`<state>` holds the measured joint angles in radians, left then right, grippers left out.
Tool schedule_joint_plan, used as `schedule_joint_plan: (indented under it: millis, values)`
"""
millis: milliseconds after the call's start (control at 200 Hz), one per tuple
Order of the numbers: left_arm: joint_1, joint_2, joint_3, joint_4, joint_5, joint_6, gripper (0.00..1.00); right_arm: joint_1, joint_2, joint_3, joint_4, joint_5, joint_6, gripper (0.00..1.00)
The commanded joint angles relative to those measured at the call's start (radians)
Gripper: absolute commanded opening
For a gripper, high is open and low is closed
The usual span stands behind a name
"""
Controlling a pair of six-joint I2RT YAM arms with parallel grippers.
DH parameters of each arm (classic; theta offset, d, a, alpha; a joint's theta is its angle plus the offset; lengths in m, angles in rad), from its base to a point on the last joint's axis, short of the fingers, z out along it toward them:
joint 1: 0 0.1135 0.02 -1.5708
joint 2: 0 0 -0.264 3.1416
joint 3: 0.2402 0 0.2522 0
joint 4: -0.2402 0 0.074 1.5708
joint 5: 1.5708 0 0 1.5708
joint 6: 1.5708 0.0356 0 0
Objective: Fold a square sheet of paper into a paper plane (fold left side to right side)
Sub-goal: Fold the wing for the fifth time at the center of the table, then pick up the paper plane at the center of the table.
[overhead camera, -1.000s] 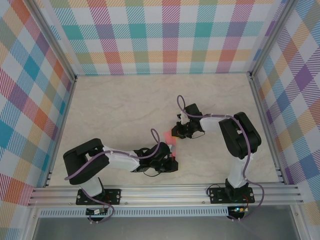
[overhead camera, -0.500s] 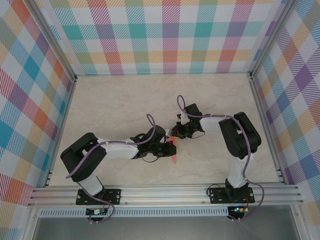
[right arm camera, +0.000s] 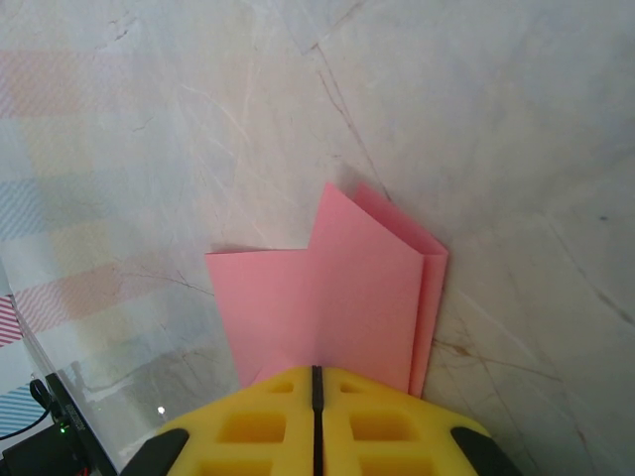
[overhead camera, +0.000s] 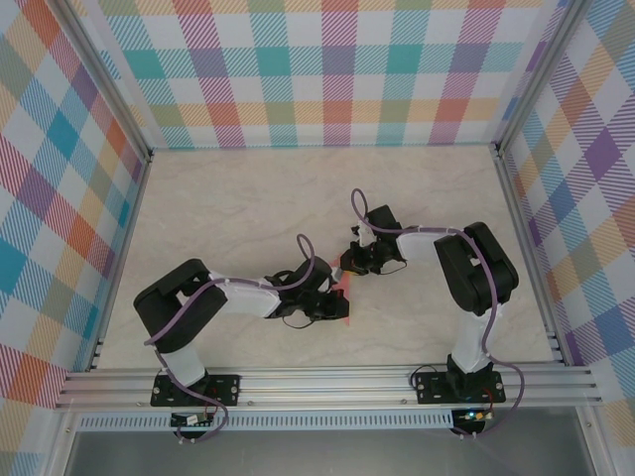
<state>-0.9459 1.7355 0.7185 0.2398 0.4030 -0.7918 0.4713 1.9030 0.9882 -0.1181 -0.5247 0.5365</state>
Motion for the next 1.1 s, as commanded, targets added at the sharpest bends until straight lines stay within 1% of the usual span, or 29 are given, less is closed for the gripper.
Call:
schedule_joint_plan:
  millis: [0,155,200,250,310,360,415,460,540,575,635,710,850,915,1015,1095]
  values:
    - [-0.020,-0.052,-0.036,0.023,0.015,-0.005,0.00,0.007,0.011,-0.006,-0.054,0.092,-0.030,0.10]
    - [-0.021,-0.181,-0.051,0.045,0.010,0.030,0.01,0.007,-0.068,0.024,-0.105,0.131,-0.059,0.13]
    - [-0.021,-0.229,-0.045,0.015,-0.007,0.057,0.02,0.007,-0.103,0.030,-0.115,0.144,-0.069,0.14]
    - [-0.019,-0.284,-0.032,-0.048,-0.053,0.094,0.02,0.007,-0.149,0.028,-0.125,0.169,-0.073,0.16]
    - [-0.017,-0.358,-0.022,-0.139,-0.173,0.133,0.05,0.009,-0.224,0.020,-0.143,0.217,-0.076,0.19]
    - [-0.017,-0.424,-0.024,-0.211,-0.300,0.156,0.10,0.016,-0.291,0.012,-0.173,0.275,-0.078,0.26]
    - [-0.018,-0.497,-0.033,-0.278,-0.463,0.161,0.18,0.029,-0.358,0.006,-0.219,0.341,-0.085,0.33]
    - [-0.016,-0.549,-0.040,-0.324,-0.591,0.160,0.22,0.044,-0.401,0.007,-0.264,0.397,-0.087,0.38]
    - [-0.010,-0.621,-0.041,-0.388,-0.769,0.153,0.31,0.085,-0.450,0.009,-0.349,0.476,-0.081,0.46]
    - [-0.007,-0.646,-0.038,-0.405,-0.822,0.147,0.34,0.105,-0.459,0.006,-0.378,0.505,-0.070,0.50]
    - [-0.003,-0.684,-0.039,-0.411,-0.872,0.143,0.40,0.145,-0.457,0.000,-0.410,0.535,-0.048,0.55]
    - [0.000,-0.712,-0.045,-0.421,-0.912,0.124,0.44,0.199,-0.428,-0.009,-0.418,0.560,-0.017,0.58]
    - [0.001,-0.750,-0.075,-0.421,-0.910,0.089,0.48,0.266,-0.318,0.005,-0.411,0.598,0.026,0.57]
    - [0.003,-0.768,-0.088,-0.428,-0.909,0.079,0.49,0.279,-0.272,0.020,-0.404,0.599,0.033,0.52]
    - [0.002,-0.803,-0.104,-0.440,-0.916,0.069,0.51,0.289,-0.234,0.055,-0.421,0.598,0.035,0.34]
    - [0.002,-0.827,-0.113,-0.445,-0.923,0.068,0.51,0.299,-0.243,0.074,-0.425,0.588,0.022,0.15]
